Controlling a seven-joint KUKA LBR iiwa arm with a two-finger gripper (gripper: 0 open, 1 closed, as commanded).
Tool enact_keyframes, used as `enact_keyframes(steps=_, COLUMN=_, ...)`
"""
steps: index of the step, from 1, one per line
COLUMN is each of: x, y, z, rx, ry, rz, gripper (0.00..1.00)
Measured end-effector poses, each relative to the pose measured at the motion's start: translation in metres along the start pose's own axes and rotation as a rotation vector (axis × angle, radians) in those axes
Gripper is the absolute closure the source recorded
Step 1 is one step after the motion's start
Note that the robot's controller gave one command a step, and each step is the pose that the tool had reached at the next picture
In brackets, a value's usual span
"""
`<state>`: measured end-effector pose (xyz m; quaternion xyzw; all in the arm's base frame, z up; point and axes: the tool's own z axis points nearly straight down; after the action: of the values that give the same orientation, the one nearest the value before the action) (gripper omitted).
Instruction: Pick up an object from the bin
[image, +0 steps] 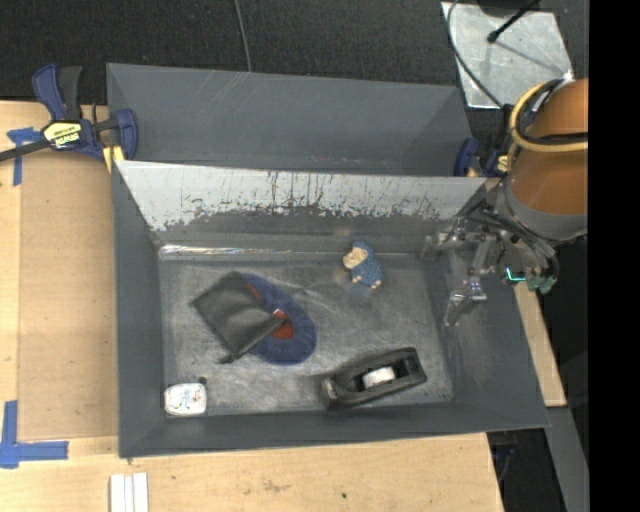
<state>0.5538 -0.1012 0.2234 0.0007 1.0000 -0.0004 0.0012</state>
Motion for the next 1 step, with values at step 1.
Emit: enact_keyframes(steps=1, x=0.0356, y=0.0391, z=0.0876, rx=0.004, ry=-0.013, rz=-0.202, gripper=0.0)
